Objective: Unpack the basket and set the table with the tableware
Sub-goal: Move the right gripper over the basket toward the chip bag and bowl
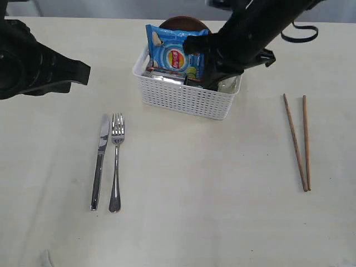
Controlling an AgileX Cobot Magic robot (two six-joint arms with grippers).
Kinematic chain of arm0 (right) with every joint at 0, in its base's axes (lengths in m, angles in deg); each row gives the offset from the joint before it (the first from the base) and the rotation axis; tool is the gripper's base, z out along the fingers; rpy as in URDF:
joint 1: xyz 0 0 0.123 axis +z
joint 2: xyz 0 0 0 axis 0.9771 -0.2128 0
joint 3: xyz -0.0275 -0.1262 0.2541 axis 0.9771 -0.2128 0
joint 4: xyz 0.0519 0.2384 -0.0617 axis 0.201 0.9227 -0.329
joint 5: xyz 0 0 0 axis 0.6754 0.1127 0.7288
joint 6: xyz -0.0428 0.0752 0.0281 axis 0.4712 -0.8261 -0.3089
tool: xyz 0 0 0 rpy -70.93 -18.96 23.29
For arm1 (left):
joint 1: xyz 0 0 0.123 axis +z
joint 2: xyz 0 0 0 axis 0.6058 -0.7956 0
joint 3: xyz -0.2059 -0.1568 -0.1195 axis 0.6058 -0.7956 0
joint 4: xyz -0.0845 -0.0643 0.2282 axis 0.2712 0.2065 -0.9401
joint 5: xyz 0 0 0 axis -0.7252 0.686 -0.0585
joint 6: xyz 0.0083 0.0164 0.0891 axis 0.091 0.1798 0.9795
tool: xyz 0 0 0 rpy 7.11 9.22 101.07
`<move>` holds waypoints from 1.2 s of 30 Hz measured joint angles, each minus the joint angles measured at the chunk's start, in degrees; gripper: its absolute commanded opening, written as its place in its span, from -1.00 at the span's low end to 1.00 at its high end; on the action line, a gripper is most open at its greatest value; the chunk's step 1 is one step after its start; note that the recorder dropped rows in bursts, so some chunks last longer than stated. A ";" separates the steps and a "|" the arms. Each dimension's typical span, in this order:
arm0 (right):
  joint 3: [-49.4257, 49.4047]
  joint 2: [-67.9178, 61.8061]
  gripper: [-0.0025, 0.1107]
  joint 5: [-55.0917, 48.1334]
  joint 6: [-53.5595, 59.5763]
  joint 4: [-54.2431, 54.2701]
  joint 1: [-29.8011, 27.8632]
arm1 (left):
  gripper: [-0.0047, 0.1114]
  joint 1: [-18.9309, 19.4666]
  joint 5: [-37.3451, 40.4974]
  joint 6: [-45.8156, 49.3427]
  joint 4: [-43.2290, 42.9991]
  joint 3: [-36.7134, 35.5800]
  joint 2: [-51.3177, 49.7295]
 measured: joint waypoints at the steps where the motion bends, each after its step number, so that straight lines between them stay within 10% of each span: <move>1: 0.00 -1.09 -0.96 -0.35 0.25 0.00 0.00 | -0.92 0.00 0.00 0.00 0.00 0.00 0.29; 28: 7.18 -0.21 -0.94 -0.76 -8.18 -12.12 -0.49 | -0.92 0.00 -0.34 1.39 0.03 0.00 1.05; 36: 16.17 -1.79 -0.42 -3.63 -6.46 -5.72 -0.49 | -0.92 0.00 -0.34 1.39 0.03 0.00 1.05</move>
